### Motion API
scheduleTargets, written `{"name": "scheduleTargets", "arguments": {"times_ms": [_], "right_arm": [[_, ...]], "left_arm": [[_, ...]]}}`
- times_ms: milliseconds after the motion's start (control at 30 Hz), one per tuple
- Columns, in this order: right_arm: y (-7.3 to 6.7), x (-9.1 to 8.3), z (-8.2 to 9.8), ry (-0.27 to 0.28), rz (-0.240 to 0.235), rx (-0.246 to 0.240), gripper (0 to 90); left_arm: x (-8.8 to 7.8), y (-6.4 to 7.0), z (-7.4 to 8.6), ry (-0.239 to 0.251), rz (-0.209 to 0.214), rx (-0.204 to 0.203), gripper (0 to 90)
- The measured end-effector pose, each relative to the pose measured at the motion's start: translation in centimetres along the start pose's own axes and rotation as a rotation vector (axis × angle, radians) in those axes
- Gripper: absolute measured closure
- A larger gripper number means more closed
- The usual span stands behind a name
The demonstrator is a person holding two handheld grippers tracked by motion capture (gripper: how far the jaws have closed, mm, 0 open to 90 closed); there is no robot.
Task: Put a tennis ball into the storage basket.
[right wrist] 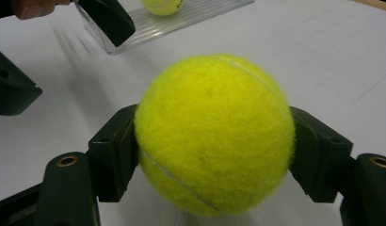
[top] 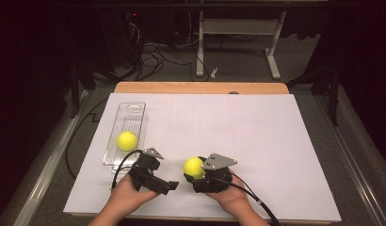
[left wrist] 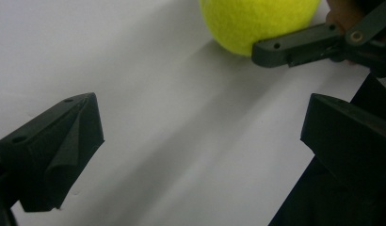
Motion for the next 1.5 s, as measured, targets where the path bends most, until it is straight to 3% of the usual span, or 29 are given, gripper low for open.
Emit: {"name": "scheduleTargets", "arguments": {"times_ms": [200, 300, 467, 700, 800, 1033, 1200, 1500], "right_arm": [[-0.5, 0.4, 0.2, 0.009, -0.029, -0.017, 27.8], [-0.8, 0.4, 0.1, 0.013, -0.035, -0.024, 27.8], [-1.0, 0.1, 0.1, 0.019, -0.041, -0.026, 27.8], [-1.4, 0.3, 0.1, 0.019, -0.045, -0.052, 27.8], [-1.5, 0.3, 0.2, 0.016, -0.047, -0.059, 27.8], [-1.7, 0.1, 0.2, 0.019, -0.054, -0.065, 27.8], [-1.8, -0.1, 0.2, 0.023, -0.057, -0.073, 27.8], [-1.9, 0.0, 0.3, 0.018, -0.059, -0.080, 27.8]], "left_arm": [[-0.5, 0.6, -0.3, 0.011, -0.014, 0.027, 0.9], [-0.7, 0.7, -0.6, 0.012, -0.001, 0.003, 1.0], [-0.5, 1.1, -0.9, -0.013, -0.011, 0.008, 0.9], [-0.3, 1.6, -1.8, -0.089, -0.049, 0.033, 0.9], [-0.1, 1.8, -2.4, -0.130, -0.051, 0.015, 0.8], [0.3, 1.9, -3.3, -0.210, -0.096, 0.035, 0.8], [0.6, 1.7, -4.0, -0.273, -0.115, 0.019, 0.8], [0.9, 0.7, -4.9, -0.344, -0.123, -0.047, 0.8]]}}
Point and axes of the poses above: each handheld gripper's, and its own axes: x roughly forward along the jaws, z roughly out of its underside, y roughly to its right, the point moved 3 cm from there along x, roughly forward along the jaws, and after that the axes turned 13 degrees about x, right-handed, at the moved point
